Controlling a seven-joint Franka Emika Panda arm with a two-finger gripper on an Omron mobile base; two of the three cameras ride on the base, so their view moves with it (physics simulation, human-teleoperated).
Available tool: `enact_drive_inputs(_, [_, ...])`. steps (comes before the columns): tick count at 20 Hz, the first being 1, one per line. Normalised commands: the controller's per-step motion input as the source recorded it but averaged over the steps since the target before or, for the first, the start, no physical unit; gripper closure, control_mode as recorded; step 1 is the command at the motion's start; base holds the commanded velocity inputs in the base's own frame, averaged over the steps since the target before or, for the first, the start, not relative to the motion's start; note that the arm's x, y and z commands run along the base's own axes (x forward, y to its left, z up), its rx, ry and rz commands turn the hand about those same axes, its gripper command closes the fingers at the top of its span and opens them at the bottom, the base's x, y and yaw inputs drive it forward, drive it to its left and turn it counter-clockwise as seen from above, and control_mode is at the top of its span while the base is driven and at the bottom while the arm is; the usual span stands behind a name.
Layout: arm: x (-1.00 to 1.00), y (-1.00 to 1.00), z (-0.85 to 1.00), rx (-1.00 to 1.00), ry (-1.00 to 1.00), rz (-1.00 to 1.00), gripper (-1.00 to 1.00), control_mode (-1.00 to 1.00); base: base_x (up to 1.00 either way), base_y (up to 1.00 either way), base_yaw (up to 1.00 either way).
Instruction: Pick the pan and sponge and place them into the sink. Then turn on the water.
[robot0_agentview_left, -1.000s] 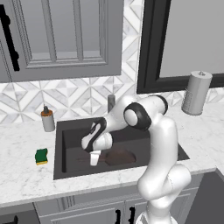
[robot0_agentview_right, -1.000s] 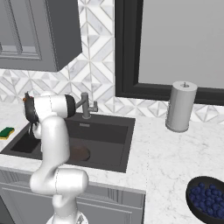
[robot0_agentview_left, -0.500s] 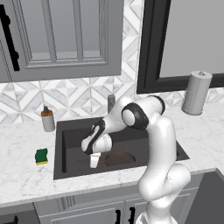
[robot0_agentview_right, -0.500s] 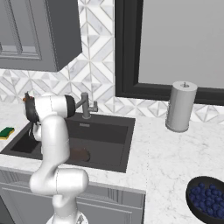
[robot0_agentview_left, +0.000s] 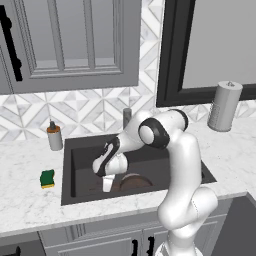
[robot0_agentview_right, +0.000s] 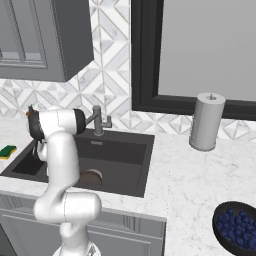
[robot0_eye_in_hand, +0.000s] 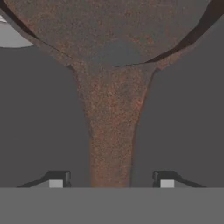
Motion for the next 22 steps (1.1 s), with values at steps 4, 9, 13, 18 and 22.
enact_drive_inputs(4, [0.0,0.03,0.12,0.0,0.0,0.0,-1.0,-1.0,0.0,0.0,0.0])
enact_drive_inputs(9, [0.0,0.1,0.72,0.0,-0.01,0.0,-1.0,-1.0,0.0,0.0,0.0])
enact_drive_inputs(13, [0.0,0.18,0.97,0.0,0.0,0.01,-1.0,-1.0,0.0,0.0,0.0])
enact_drive_inputs(18, [0.0,0.26,1.0,0.0,-0.06,0.09,-1.0,-1.0,0.0,0.0,0.0])
enact_drive_inputs(22, [-0.2,0.08,0.77,-0.04,-0.09,0.13,-1.0,-1.0,0.0,0.0,0.0])
